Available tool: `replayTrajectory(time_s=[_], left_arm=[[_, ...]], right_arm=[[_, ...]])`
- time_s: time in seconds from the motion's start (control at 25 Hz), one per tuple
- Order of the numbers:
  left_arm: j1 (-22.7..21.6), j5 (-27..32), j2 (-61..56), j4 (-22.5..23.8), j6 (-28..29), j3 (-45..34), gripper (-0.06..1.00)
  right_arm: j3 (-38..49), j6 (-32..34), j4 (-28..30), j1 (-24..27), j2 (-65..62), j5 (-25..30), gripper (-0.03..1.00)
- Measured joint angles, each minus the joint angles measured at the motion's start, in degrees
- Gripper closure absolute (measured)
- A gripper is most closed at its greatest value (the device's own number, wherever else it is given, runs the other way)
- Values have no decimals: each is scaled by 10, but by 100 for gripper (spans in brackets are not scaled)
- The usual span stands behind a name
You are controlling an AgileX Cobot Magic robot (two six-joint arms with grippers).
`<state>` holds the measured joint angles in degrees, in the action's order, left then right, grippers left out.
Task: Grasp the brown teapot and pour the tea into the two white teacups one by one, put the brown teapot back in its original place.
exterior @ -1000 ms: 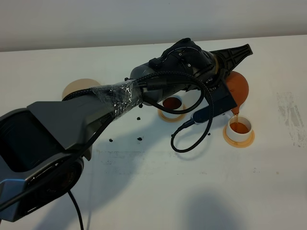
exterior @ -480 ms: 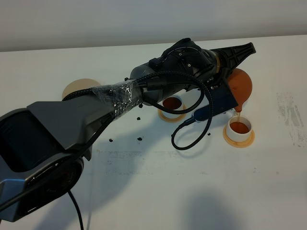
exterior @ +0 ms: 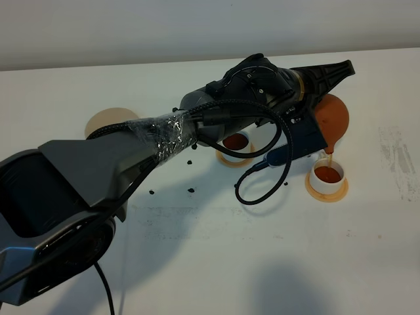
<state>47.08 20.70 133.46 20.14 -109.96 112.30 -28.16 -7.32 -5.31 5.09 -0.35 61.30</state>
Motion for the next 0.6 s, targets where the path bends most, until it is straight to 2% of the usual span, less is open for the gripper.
replayTrajectory(time_s=[0.6], left_arm=[[1,-7,0,0,-14,0,85]], right_arm=[[0,0,0,0,0,0,45]])
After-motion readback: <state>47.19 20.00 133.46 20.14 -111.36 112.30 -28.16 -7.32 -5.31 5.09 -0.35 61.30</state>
